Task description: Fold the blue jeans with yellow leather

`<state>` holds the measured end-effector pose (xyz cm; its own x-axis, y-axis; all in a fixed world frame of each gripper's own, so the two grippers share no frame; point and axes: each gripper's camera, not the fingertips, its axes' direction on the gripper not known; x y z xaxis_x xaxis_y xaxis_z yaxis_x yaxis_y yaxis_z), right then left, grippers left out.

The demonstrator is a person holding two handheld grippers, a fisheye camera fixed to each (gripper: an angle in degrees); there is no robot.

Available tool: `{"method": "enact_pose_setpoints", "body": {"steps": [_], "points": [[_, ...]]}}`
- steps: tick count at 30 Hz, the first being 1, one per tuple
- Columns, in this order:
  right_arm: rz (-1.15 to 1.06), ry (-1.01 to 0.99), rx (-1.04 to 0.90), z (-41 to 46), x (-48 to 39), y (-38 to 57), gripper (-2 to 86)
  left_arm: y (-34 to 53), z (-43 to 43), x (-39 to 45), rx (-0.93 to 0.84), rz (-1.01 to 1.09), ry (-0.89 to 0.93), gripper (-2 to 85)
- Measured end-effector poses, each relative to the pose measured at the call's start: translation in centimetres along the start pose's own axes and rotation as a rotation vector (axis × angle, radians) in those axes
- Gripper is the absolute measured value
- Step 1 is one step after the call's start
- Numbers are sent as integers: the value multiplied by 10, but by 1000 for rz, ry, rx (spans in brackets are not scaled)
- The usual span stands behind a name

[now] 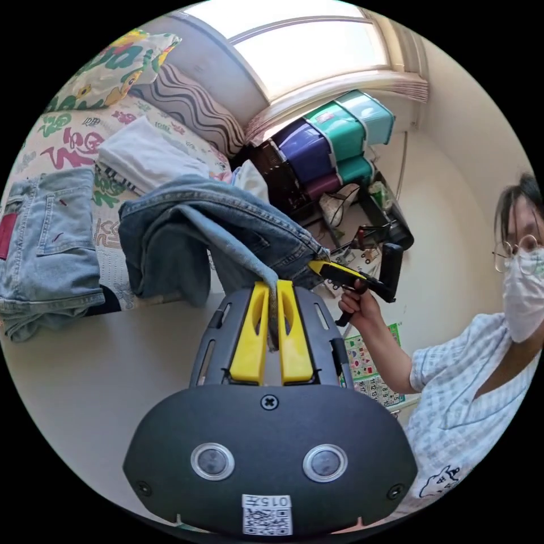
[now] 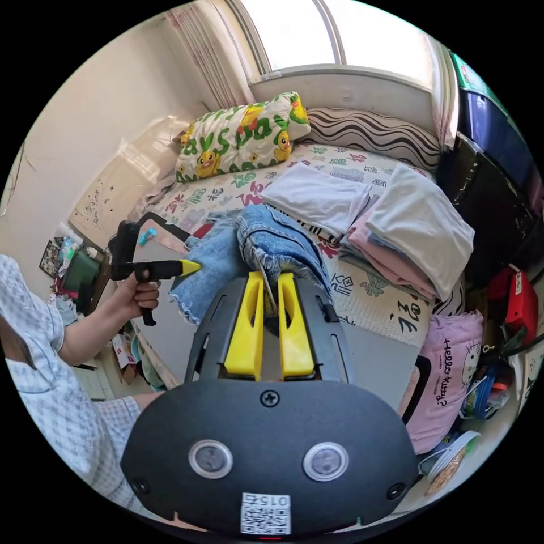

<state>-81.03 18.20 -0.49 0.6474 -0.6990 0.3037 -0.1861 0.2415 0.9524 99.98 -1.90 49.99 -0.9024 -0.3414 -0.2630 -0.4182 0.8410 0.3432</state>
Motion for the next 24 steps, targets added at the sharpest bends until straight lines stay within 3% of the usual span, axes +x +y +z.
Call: {"method": "enact_pose_setpoints", "body": {"steps": [9,14,24], "points": [[217,21,72,-171,-89,112,47,113,-189,50,54,-121,-75,1],[314,-8,59,-233,-115,166,47,148,-274,48,-44,-131,-146,2],[490,-26,-175,-277,-45,234,47,184,-361,-24,-194,-201,-200,10]]}}
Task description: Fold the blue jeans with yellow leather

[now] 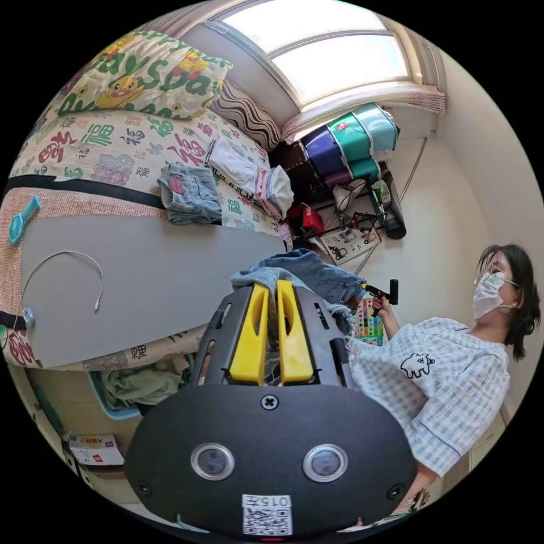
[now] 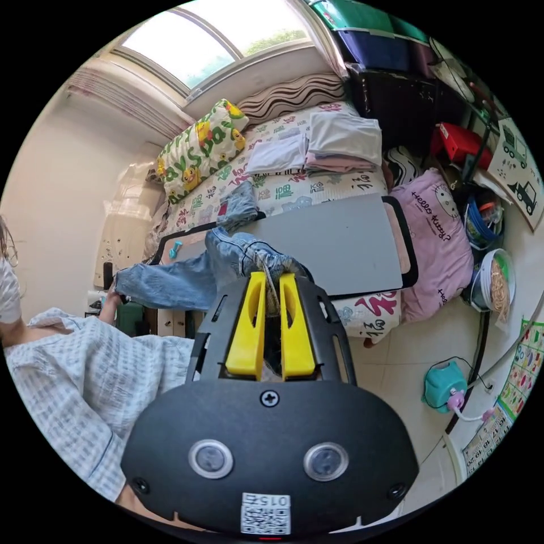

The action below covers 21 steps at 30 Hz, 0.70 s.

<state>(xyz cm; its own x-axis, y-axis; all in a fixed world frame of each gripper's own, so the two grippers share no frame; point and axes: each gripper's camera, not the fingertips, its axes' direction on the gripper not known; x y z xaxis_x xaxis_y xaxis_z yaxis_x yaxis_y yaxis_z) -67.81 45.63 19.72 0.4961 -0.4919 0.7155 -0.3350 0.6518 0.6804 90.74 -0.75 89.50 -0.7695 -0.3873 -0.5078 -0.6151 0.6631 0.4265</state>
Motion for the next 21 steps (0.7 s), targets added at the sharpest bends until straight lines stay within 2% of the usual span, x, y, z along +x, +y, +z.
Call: {"method": "enact_pose_setpoints", "body": {"steps": [2,4,6,7,11,14,17,19,21], "points": [[24,23,-45,8,27,-23,50,-7,14,-25,-62,-4,-43,17],[90,38,-85,24,62,-52,57,-14,44,-64,-136,-46,-253,39],[237,40,-106,45,111,-80,78,-6,69,-101,-154,-195,-414,52],[263,35,-104,48,121,-83,83,6,89,-121,-170,-270,-416,58],[344,-35,-119,71,176,-72,78,60,162,-147,-116,-405,-285,75],[410,-118,-153,84,217,-54,85,113,228,-161,12,-546,-148,93],[521,-192,-154,86,264,-48,112,161,284,-185,198,-738,-46,110],[573,-228,-86,78,290,-53,120,195,320,-207,381,-902,-8,115],[602,-273,-16,65,317,-67,124,217,346,-220,537,-981,55,118]]}}
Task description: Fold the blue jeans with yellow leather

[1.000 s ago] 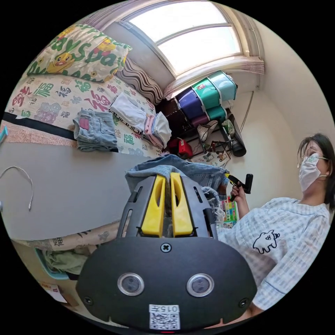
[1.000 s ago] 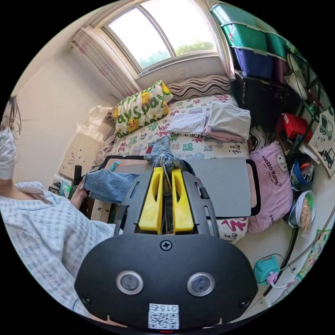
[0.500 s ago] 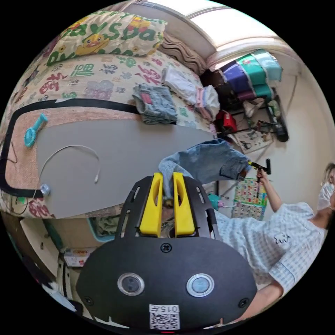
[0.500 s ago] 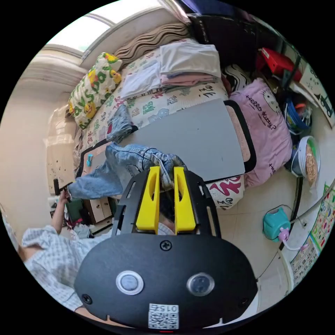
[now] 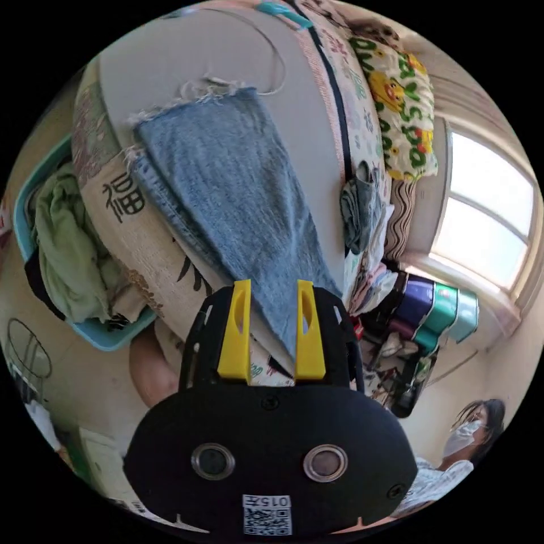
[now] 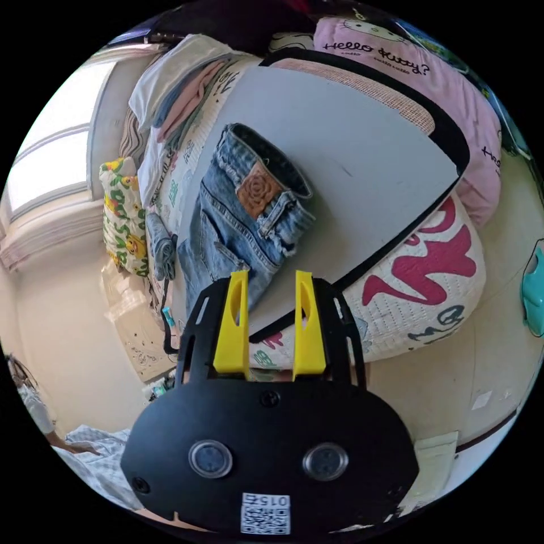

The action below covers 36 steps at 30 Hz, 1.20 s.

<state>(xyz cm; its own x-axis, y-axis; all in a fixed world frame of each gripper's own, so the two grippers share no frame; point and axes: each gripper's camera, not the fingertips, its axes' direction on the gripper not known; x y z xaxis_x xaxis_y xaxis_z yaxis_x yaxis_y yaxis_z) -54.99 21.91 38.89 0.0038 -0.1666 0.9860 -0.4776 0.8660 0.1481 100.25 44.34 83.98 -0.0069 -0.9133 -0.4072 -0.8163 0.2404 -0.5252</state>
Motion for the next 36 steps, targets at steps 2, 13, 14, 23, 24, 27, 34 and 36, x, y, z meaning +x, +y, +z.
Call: {"method": "enact_pose_setpoints", "body": {"steps": [2,13,14,23,24,27,34,36], "points": [[21,-21,-29,-8,5,-19,131,10,17,-23,70,-53,87,120],[93,-141,14,-95,18,-71,52,27,86,-62,140,-39,-28,129],[97,-151,20,-104,19,-74,51,27,88,-63,131,-30,-36,126],[57,-102,5,-166,6,-99,84,40,100,-94,127,-33,-18,123],[48,-94,-6,-172,3,-104,82,39,105,-96,136,-35,-29,119],[59,-50,-31,-188,-6,-114,60,38,115,-103,138,-72,-77,86],[-15,-12,-70,-243,-25,-103,28,42,115,-117,73,-18,-48,-6],[6,7,-78,-263,-24,-92,26,44,105,-123,97,-33,-51,-7]]}}
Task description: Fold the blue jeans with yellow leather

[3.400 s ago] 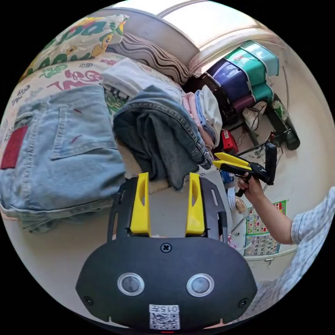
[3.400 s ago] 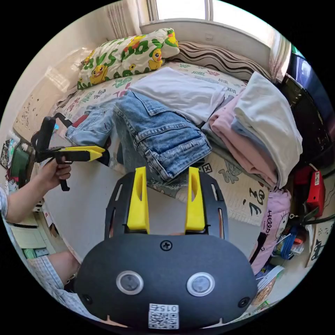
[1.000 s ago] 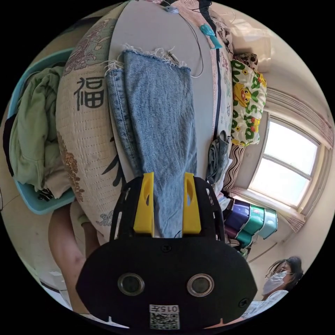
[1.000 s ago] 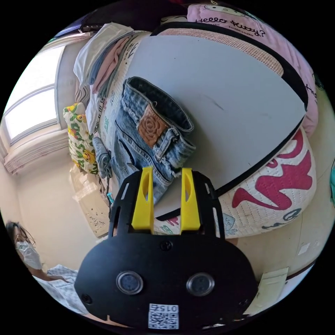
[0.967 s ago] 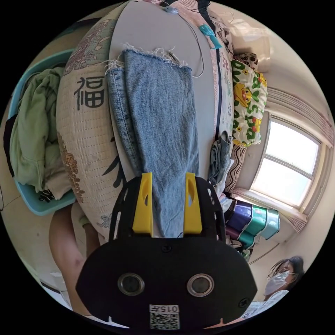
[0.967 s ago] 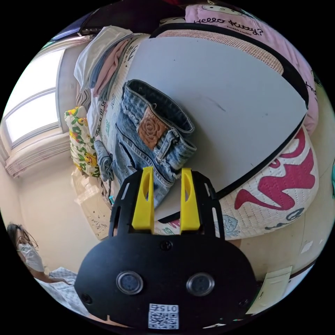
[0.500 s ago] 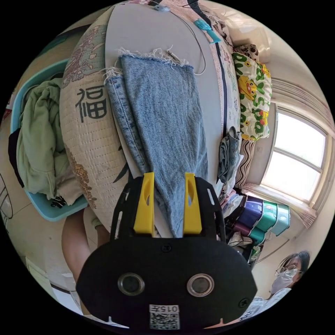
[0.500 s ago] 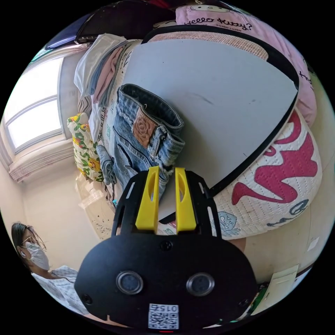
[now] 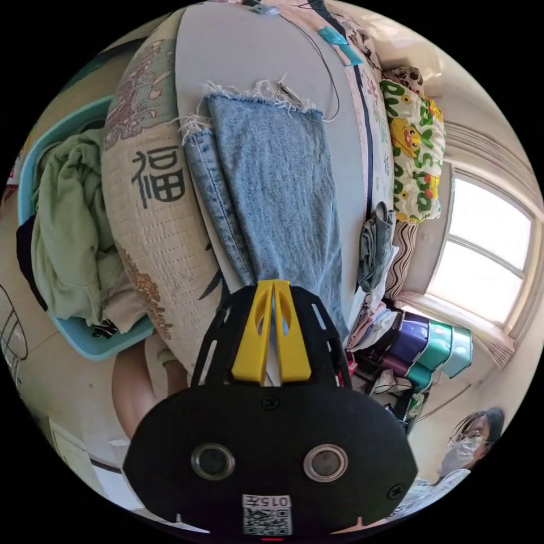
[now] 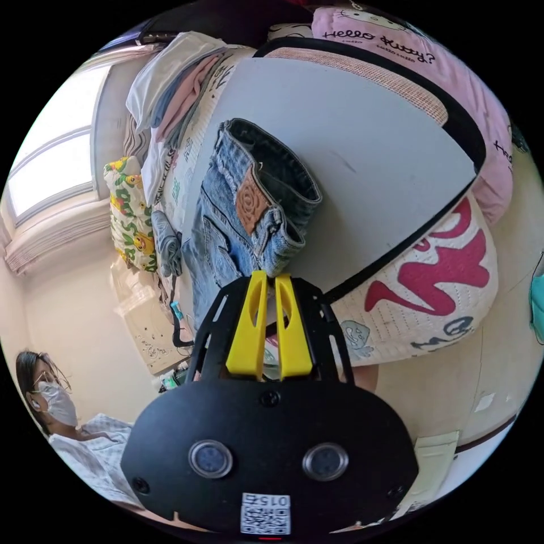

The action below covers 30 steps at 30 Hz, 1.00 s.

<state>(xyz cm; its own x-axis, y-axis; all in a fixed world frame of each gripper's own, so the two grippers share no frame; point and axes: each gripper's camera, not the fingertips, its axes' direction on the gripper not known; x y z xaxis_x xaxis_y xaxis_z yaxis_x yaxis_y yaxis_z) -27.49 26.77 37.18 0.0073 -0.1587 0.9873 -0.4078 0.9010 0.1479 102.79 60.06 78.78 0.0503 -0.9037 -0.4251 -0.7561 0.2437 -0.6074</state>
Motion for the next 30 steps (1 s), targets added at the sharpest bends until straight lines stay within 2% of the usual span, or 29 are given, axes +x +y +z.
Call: {"method": "enact_pose_setpoints", "body": {"steps": [2,5,7,9,11,16,23,26,27,30], "points": [[30,22,-9,-13,5,10,25,2,-11,-6,40,-12,23,-6],[95,33,3,-34,16,28,25,2,-10,-5,6,45,27,9],[115,49,12,-46,17,37,24,1,-4,-4,20,55,46,75],[134,55,12,-59,16,44,24,-1,4,-5,30,51,42,95],[142,49,10,-65,12,48,23,-1,13,-7,21,31,-42,108],[127,73,-8,-79,-4,58,20,9,12,-14,121,-72,29,114],[138,62,-22,-97,-21,81,15,-5,11,-2,59,-17,-10,101],[145,51,-23,-103,-26,92,14,-5,11,4,71,-1,-8,53],[139,48,-25,-107,-29,97,14,-4,8,6,76,-7,-17,14],[132,26,-33,-116,-39,109,14,-4,-6,9,76,-16,55,-1]]}}
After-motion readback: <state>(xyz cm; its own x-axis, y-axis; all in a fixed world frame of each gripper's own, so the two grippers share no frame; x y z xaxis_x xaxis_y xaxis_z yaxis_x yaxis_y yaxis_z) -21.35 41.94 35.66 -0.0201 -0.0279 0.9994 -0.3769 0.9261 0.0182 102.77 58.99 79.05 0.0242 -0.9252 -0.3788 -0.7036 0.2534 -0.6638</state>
